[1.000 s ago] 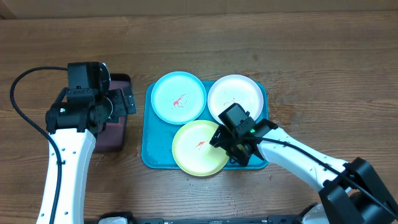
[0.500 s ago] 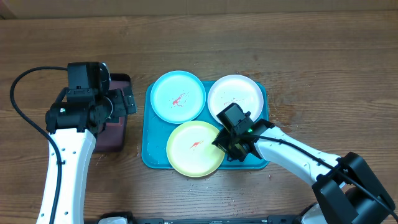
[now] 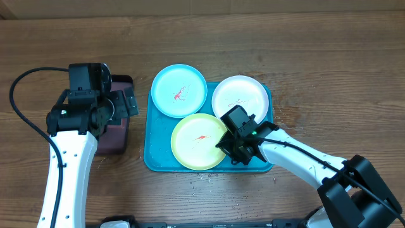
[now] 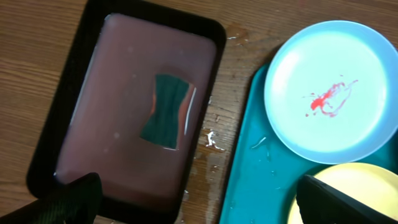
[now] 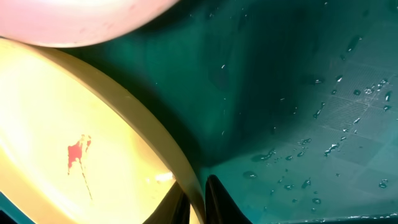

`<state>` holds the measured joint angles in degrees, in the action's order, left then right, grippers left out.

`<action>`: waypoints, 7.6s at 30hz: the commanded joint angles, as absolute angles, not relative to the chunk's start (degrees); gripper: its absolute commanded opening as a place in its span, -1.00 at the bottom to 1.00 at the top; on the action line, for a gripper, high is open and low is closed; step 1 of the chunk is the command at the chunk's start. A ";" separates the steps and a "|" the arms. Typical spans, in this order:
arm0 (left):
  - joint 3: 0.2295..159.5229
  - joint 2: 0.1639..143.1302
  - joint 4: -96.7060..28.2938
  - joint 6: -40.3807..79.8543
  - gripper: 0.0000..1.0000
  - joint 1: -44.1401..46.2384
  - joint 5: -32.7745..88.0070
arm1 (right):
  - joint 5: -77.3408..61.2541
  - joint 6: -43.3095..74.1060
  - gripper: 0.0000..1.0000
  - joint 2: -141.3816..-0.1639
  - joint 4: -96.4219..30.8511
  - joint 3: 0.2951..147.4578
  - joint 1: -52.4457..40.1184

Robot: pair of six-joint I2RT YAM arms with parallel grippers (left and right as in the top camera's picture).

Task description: Clean dirty plates on tray and stack at the side

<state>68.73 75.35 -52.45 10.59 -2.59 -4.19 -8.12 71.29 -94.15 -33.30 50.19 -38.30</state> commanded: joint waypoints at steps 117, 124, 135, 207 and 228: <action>51.40 85.30 -22.28 16.86 -0.92 -21.63 5.93 | -7.77 71.18 -0.92 -94.43 -32.56 50.06 -38.57; 54.02 85.30 -25.56 13.34 -0.92 -8.10 -7.25 | -7.77 71.11 -0.92 -94.43 -32.60 50.06 -38.57; 62.63 85.84 -32.82 2.52 -0.91 7.88 12.16 | -7.77 70.70 -0.92 -94.43 -32.23 50.06 -38.57; 73.25 96.92 -45.47 1.78 -0.92 25.91 1.56 | -9.13 67.68 -0.92 -94.41 -31.55 50.13 -38.57; 73.23 90.65 -48.99 -0.45 -0.92 -4.01 11.42 | 12.62 44.47 -0.92 -85.49 -51.31 62.89 -38.63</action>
<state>73.01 91.55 -49.01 1.32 -1.87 11.18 3.90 49.69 -88.09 -50.15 59.31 -38.46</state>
